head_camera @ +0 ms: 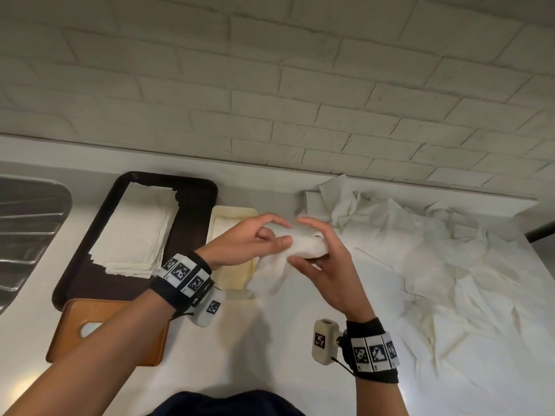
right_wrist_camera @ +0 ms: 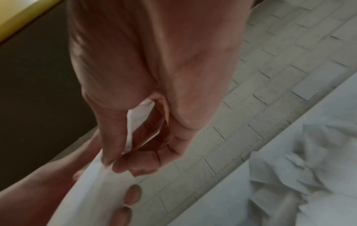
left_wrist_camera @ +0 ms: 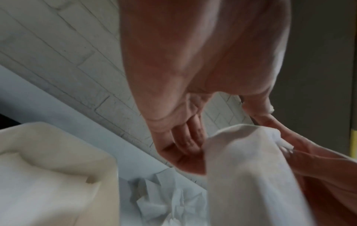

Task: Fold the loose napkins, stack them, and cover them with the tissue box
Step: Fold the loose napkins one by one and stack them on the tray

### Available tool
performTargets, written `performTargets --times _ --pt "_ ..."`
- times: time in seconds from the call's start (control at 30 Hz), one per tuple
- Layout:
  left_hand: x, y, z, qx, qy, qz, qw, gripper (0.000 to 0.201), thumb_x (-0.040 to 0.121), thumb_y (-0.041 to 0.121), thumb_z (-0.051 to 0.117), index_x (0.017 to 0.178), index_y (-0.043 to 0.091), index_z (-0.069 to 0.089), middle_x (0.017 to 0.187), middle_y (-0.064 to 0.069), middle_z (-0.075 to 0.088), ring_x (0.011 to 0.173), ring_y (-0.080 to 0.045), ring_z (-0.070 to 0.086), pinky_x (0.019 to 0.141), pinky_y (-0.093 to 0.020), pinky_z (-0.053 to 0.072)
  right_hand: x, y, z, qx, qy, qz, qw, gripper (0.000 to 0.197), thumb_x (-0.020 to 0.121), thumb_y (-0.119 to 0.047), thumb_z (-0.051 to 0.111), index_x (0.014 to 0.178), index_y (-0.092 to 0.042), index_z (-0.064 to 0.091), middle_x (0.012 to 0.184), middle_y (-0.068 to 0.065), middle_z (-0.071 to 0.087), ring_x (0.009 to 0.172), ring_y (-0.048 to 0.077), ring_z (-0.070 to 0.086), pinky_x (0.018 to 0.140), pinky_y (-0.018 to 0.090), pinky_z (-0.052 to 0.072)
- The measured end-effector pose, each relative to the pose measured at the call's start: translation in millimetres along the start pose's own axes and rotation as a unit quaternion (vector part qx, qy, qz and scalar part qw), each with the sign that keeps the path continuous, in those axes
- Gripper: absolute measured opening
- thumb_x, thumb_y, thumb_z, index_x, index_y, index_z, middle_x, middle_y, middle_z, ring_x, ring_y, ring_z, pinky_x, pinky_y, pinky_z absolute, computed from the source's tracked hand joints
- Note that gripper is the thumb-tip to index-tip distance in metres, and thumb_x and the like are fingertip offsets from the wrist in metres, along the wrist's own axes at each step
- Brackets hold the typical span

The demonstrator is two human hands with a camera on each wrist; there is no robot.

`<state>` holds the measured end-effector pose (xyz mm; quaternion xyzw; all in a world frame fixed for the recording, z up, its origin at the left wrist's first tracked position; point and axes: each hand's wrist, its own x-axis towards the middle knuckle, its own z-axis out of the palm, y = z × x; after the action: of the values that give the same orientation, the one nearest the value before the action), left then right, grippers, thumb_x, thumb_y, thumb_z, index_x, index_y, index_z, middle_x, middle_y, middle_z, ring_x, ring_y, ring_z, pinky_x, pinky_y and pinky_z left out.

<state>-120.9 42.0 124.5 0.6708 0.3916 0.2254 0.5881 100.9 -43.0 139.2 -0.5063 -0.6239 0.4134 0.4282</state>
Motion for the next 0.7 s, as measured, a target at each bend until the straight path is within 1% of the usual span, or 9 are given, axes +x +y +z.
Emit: performTargets --times 0.07,0.13,0.2,0.33,0.43,0.47,0.53,0.63,0.7 --pt "-3.0 3.6 -1.8 -0.036 0.024 0.022 0.999 0.030 0.095 0.037 0.082 0.120 0.023 0.074 0.090 -0.017 0.073 0.083 -0.022 0.066 0.079 -0.041 0.049 2.9 0.6 2.1 0.059 0.056 0.014 0.997 0.080 0.094 -0.005 0.083 0.156 -0.036 0.043 0.107 0.001 0.075 0.089 0.027 0.073 0.087 0.043 0.063" --pt "-5.8 6.2 -2.5 -0.074 0.071 0.036 0.994 0.025 0.095 0.028 0.083 0.112 0.013 0.073 0.099 -0.014 0.078 0.084 -0.023 0.069 0.075 -0.041 0.052 4.3 2.8 11.9 0.127 0.136 0.054 0.981 0.084 0.094 -0.012 0.084 0.156 -0.038 0.035 0.107 0.005 0.078 0.102 0.027 0.076 0.095 0.040 0.063" --pt "-6.6 9.4 -2.5 -0.109 0.123 0.043 0.985 0.028 0.095 0.022 0.083 0.111 0.008 0.065 0.096 -0.013 0.077 0.079 -0.022 0.066 0.067 -0.039 0.048 4.3 4.6 29.1 0.147 0.161 0.087 0.972 0.078 0.094 -0.023 0.086 0.150 -0.037 0.033 0.106 0.006 0.079 0.104 0.024 0.077 0.096 0.040 0.062" --pt "-7.1 14.9 -9.1 -0.137 0.190 0.063 0.970 0.039 0.092 0.009 0.083 0.120 0.013 0.056 0.099 -0.002 0.075 0.084 -0.018 0.072 0.065 -0.032 0.055 4.6 11.0 58.4 0.076 0.127 0.091 0.985 0.063 0.095 -0.020 0.084 0.133 -0.031 0.036 0.085 0.008 0.078 0.079 0.025 0.075 0.084 0.041 0.061" --pt "-7.0 13.9 -26.4 -0.153 0.250 0.072 0.953 0.064 0.086 0.004 0.088 0.136 0.033 0.060 0.131 -0.007 0.072 0.120 -0.025 0.071 0.093 -0.040 0.061 8.5 13.3 71.3 0.071 0.096 0.083 0.989 0.055 0.097 -0.021 0.082 0.122 -0.027 0.033 0.075 0.011 0.073 0.069 0.025 0.073 0.081 0.046 0.063" --pt "-6.7 13.4 -33.7 -0.147 0.277 0.078 0.947 0.069 0.084 0.004 0.089 0.138 0.037 0.060 0.134 -0.012 0.070 0.123 -0.030 0.069 0.098 -0.044 0.061 10.5 14.6 74.7 0.048 0.092 0.073 0.992 0.050 0.099 -0.022 0.079 0.119 -0.027 0.033 0.072 0.011 0.070 0.066 0.024 0.072 0.077 0.045 0.063" --pt "-4.1 8.8 -48.8 -0.120 0.327 0.085 0.933 0.070 0.082 0.001 0.090 0.136 0.036 0.061 0.124 -0.018 0.072 0.113 -0.032 0.073 0.098 -0.046 0.062 15.3 18.3 81.7 -0.015 0.085 0.058 0.995 0.035 0.103 -0.021 0.074 0.112 -0.029 0.041 0.069 0.012 0.066 0.062 0.021 0.070 0.068 0.035 0.060" --pt "2.4 -11.5 -71.6 -0.013 0.353 0.068 0.933 0.057 0.083 0.003 0.088 0.127 0.032 0.067 0.117 -0.002 0.076 0.105 -0.019 0.075 0.094 -0.046 0.063 26.7 26.6 97.5 -0.053 0.071 0.084 0.993 0.016 0.107 -0.015 0.065 0.110 -0.029 0.058 0.075 0.001 0.060 0.064 0.017 0.072 0.061 0.020 0.055" --pt "5.8 -28.4 -83.9 0.084 0.338 0.036 0.937 0.049 0.085 0.007 0.087 0.121 0.035 0.070 0.125 0.010 0.074 0.108 -0.014 0.074 0.096 -0.048 0.062 35.5 36.5 111.2 -0.073 0.047 0.114 0.990 0.020 0.109 -0.012 0.059 0.116 -0.031 0.062 0.084 -0.002 0.062 0.065 0.013 0.075 0.063 0.019 0.060"
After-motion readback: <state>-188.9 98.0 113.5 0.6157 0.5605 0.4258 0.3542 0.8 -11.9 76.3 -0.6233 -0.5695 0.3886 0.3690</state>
